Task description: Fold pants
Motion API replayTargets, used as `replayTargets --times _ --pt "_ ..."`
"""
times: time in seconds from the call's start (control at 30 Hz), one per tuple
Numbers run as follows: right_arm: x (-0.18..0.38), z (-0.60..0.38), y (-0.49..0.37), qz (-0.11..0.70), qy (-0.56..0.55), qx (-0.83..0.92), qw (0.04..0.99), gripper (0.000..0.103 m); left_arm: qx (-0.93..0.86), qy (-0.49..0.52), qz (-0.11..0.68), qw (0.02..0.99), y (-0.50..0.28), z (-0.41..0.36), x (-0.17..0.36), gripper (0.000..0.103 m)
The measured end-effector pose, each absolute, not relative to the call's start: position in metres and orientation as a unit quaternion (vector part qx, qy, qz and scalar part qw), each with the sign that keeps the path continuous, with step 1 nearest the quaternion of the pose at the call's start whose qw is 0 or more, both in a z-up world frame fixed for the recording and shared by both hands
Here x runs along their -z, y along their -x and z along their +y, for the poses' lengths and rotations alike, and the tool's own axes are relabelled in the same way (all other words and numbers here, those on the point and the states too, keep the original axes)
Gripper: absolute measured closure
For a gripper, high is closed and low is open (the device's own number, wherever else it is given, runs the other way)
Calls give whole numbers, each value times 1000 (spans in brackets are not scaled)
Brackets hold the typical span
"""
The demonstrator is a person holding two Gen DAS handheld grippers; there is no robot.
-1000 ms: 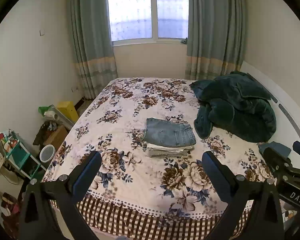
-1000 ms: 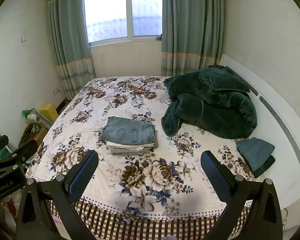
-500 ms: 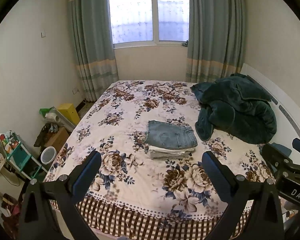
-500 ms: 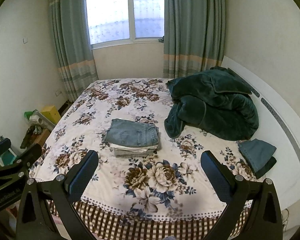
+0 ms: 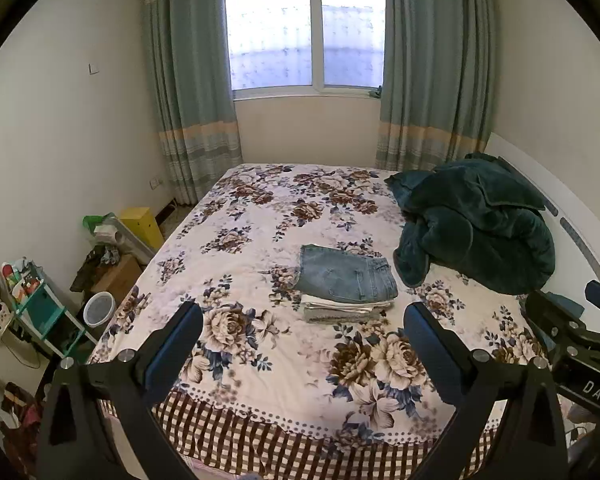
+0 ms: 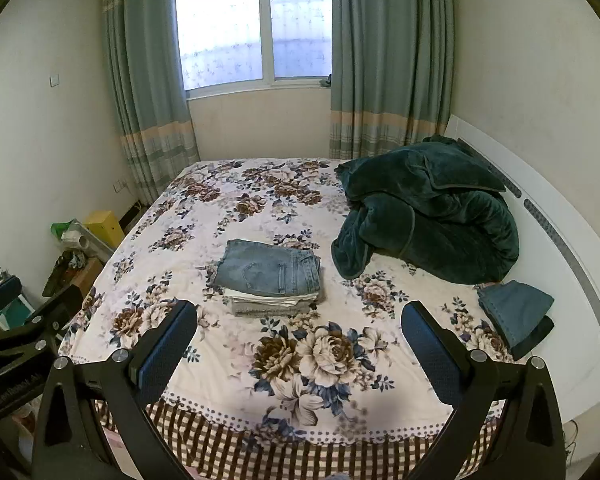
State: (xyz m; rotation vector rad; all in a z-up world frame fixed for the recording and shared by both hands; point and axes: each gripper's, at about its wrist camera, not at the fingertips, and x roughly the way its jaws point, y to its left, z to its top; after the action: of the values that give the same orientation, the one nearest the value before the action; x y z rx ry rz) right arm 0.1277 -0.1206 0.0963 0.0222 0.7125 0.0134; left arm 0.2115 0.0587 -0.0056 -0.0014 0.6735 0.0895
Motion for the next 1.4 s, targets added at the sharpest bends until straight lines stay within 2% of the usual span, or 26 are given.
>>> replayTargets --times 1.4 --pt "-100 -113 -132 349 -11 -13 937 0 -63 4 323 944 -208 60 -7 0"
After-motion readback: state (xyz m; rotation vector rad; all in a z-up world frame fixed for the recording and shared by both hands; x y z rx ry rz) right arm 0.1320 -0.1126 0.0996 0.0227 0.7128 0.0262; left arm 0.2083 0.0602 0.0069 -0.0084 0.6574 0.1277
